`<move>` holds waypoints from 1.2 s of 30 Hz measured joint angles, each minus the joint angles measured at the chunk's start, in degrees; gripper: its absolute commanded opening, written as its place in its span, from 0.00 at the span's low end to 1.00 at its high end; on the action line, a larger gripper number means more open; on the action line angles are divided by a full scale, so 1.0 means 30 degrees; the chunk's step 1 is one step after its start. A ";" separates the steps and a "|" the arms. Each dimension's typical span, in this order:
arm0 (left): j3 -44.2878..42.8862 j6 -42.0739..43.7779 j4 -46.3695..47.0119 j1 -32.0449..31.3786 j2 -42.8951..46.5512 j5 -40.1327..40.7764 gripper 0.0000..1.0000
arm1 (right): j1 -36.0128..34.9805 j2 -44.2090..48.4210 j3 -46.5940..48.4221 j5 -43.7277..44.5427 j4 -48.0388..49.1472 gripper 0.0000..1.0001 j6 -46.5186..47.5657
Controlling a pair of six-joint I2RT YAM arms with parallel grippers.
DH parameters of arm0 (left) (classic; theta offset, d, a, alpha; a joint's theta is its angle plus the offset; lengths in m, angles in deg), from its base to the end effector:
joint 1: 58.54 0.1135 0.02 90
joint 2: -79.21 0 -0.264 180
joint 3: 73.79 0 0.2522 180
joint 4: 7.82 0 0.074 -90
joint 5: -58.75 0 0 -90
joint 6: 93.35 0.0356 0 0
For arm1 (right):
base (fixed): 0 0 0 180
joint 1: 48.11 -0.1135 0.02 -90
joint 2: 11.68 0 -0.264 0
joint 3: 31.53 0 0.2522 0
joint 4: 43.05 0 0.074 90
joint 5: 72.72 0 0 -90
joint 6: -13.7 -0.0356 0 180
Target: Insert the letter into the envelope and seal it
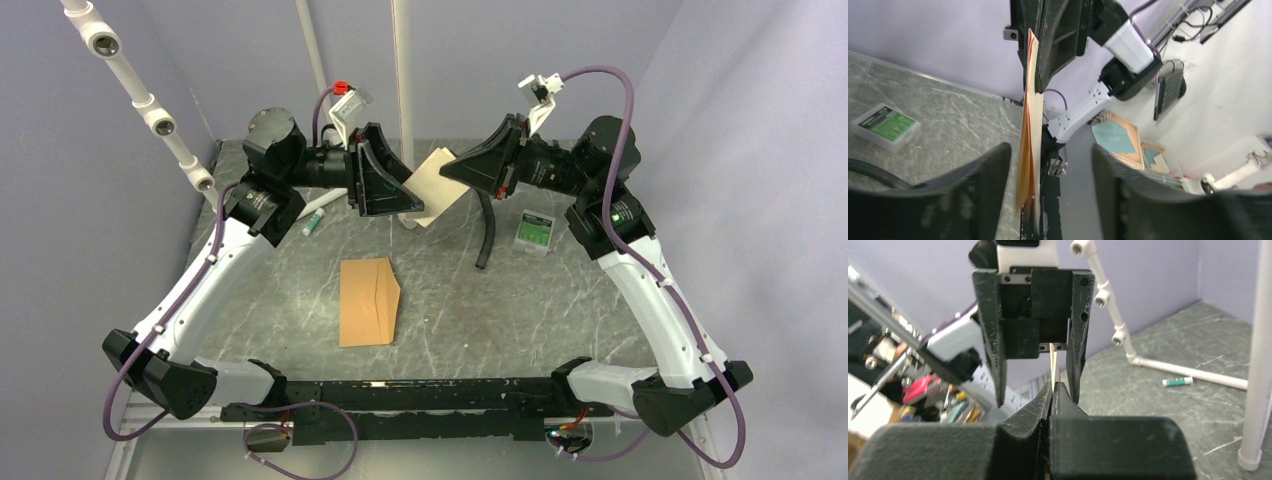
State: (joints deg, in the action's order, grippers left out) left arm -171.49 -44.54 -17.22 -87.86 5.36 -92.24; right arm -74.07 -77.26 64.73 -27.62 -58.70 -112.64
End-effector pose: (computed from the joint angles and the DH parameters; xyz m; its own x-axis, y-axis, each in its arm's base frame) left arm 0.2163 -0.1572 0.4918 -0.4789 -0.0973 -0.8724 0.8776 -0.0743 -0.4735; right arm 0.1900 0.1205 0.5083 -0.3591 0.2920 -0.8864 -0.8817 0.2054 0.4249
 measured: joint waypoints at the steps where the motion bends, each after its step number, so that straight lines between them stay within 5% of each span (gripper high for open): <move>1: 0.0372 -0.0430 0.0597 0.0000 0.0233 0.0401 0.72 | 0.0000 0.0350 -0.0423 0.0546 0.0481 0.00 -0.0379; 12: 0.4233 -0.7723 0.9967 -0.0160 0.0546 0.5989 0.65 | -0.0007 0.2244 -0.4000 0.5705 0.8357 0.00 -0.5799; 19: 0.4226 -0.8969 1.1351 -0.0954 -0.0175 0.7206 0.28 | -0.0007 0.1668 -0.4721 0.6674 0.9668 0.00 -0.7329; 22: 0.4233 -0.8947 1.1489 -0.1005 -0.0117 0.7708 0.04 | -0.0007 0.1501 -0.4772 0.6798 0.9690 0.00 -0.7628; 24: 0.4262 -0.8903 1.1475 -0.1005 -0.0073 0.7883 0.02 | -0.0007 0.1472 -0.4772 0.6798 0.9653 0.00 -0.7715; 26: 0.4277 -0.8473 1.1256 -0.1005 0.0000 0.7941 0.02 | -0.0007 0.1472 -0.4772 0.6790 0.9581 0.16 -0.7665; 28: 0.4269 -0.7665 1.0462 -0.1005 0.0189 0.7919 0.02 | -0.0007 0.1545 -0.4721 0.6754 0.8976 0.46 -0.7242; 30: 0.4182 -0.6557 0.9194 -0.0947 0.0452 0.7628 0.02 | 0.0000 0.1566 -0.4408 0.6411 0.7796 0.65 -0.6528; 33: 0.3177 -0.3541 0.5625 -0.0743 0.0809 0.6572 0.02 | 0.0000 0.1384 -0.2798 0.5421 0.4350 0.81 -0.4007; 36: 0.1690 0.0022 0.2076 -0.0597 0.1078 0.5027 0.02 | 0.0015 0.0845 -0.0459 0.4233 0.0911 0.83 -0.1027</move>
State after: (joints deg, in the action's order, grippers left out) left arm -166.42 -44.47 -10.99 -89.65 8.60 -77.16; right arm -74.02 -74.72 63.35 -14.92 -55.97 -115.72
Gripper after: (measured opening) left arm 0.032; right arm 0.820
